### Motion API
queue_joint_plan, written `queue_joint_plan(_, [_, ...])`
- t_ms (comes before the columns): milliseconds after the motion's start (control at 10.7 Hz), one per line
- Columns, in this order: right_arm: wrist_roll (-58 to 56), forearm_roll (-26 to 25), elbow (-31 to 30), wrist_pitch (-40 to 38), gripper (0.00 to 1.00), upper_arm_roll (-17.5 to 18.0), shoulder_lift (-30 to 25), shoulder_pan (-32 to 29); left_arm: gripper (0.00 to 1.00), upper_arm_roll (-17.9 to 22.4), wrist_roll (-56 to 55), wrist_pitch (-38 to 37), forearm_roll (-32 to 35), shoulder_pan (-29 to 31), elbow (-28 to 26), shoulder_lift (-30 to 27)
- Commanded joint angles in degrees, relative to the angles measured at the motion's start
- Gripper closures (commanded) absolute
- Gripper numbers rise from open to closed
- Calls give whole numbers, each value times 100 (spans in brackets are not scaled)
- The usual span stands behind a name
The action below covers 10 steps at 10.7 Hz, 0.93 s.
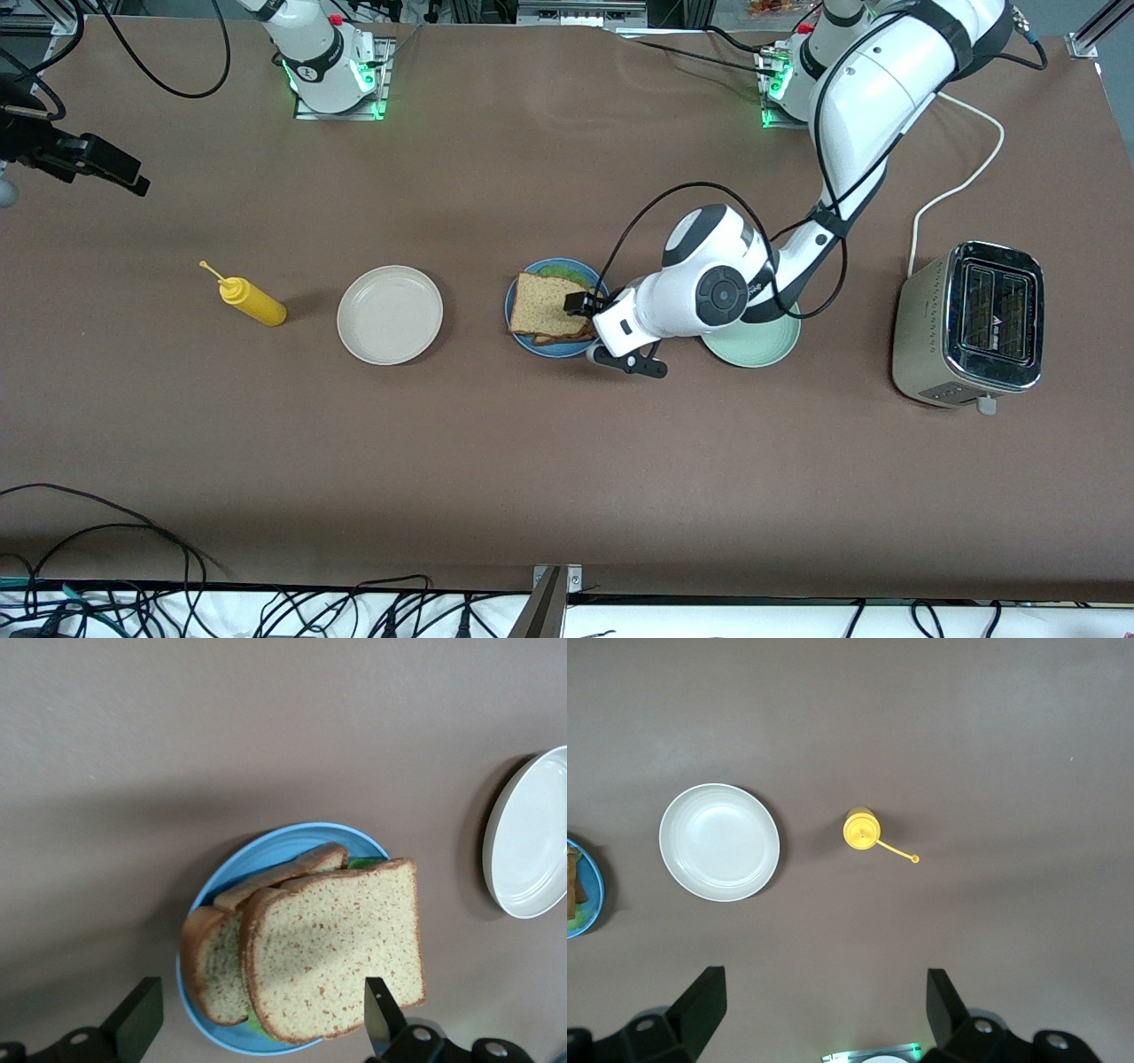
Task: Make sandwich in blue plate with both arms
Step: 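Open the left gripper and raise it away from the sandwich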
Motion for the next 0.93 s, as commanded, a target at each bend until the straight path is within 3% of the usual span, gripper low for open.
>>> queue_joint_plan(0, [0, -45, 11, -8, 0, -14, -19, 30, 0, 20, 73, -421, 116, 163, 8, -447])
queue_joint_plan(839, [-18, -80, 11, -95, 0, 4, -28, 38, 0, 906, -6, -2467, 107, 216, 8, -2318])
